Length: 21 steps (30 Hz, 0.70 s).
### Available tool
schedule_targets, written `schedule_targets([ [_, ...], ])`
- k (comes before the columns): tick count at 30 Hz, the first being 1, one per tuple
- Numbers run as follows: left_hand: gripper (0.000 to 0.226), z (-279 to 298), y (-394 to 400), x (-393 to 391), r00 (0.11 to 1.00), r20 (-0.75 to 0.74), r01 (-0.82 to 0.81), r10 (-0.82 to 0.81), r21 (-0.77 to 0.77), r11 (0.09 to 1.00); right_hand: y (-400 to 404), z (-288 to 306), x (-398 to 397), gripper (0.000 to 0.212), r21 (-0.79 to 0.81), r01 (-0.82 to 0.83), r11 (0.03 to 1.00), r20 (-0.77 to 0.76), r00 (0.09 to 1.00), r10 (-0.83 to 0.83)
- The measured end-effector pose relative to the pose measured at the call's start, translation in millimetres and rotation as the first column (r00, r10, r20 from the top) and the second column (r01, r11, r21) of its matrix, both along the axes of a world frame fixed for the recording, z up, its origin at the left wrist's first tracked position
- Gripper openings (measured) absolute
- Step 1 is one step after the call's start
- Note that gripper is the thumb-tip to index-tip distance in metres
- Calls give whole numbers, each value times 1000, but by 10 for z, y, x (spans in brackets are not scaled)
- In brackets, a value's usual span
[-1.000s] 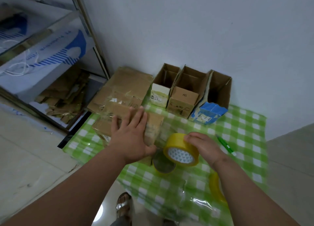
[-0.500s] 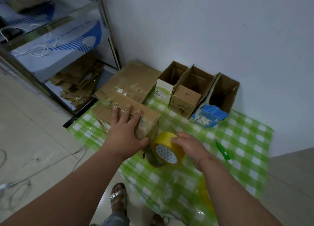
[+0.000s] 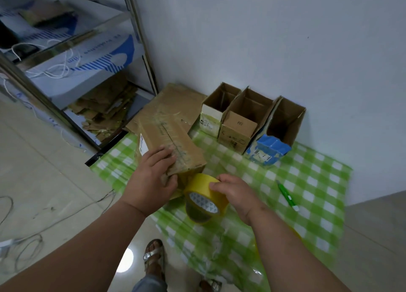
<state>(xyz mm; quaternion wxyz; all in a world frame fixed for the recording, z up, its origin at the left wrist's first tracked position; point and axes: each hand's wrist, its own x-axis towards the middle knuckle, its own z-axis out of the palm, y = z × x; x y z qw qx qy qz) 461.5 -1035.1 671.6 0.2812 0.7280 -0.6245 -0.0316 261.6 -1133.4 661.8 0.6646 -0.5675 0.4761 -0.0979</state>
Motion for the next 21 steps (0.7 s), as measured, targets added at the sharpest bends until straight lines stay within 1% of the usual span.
schedule_targets([
  [1,38,-13,43,18,1000,1,-19,19,-7,1000,15,-17,12,18,5,-7,1000,9,1000,7],
  [2,40,-18,92,26,999,1,-42,42,-2,999,26,-33,28,18,10,-19,1000,11,1000,19],
  [4,49,-26,183,12,997,-6,-79,80,36,996,54,-47,54,18,16,-52,999,-11,999,52],
  [6,52,-37,255,-28,995,5,-103,103,78,992,105,-70,72,16,22,-84,996,-40,996,85],
  [9,57,-26,290,-51,996,9,-88,88,132,987,203,-122,85,18,44,-89,995,-46,995,91],
  [12,58,-22,303,-27,995,-47,-78,88,179,981,298,-151,78,21,101,-72,992,3,997,72],
  [14,57,-31,320,-18,992,-79,-87,103,181,980,362,-151,75,17,142,-72,987,42,997,67],
  [16,51,-44,336,-6,989,-87,-106,120,155,982,431,-145,86,9,140,-104,985,30,994,101],
  [18,47,-74,347,17,989,-70,-122,132,127,984,470,-154,115,12,95,-138,986,-10,990,140],
  [21,55,-143,352,63,994,-46,-92,98,117,989,478,-145,177,18,46,-141,989,-57,988,143],
])
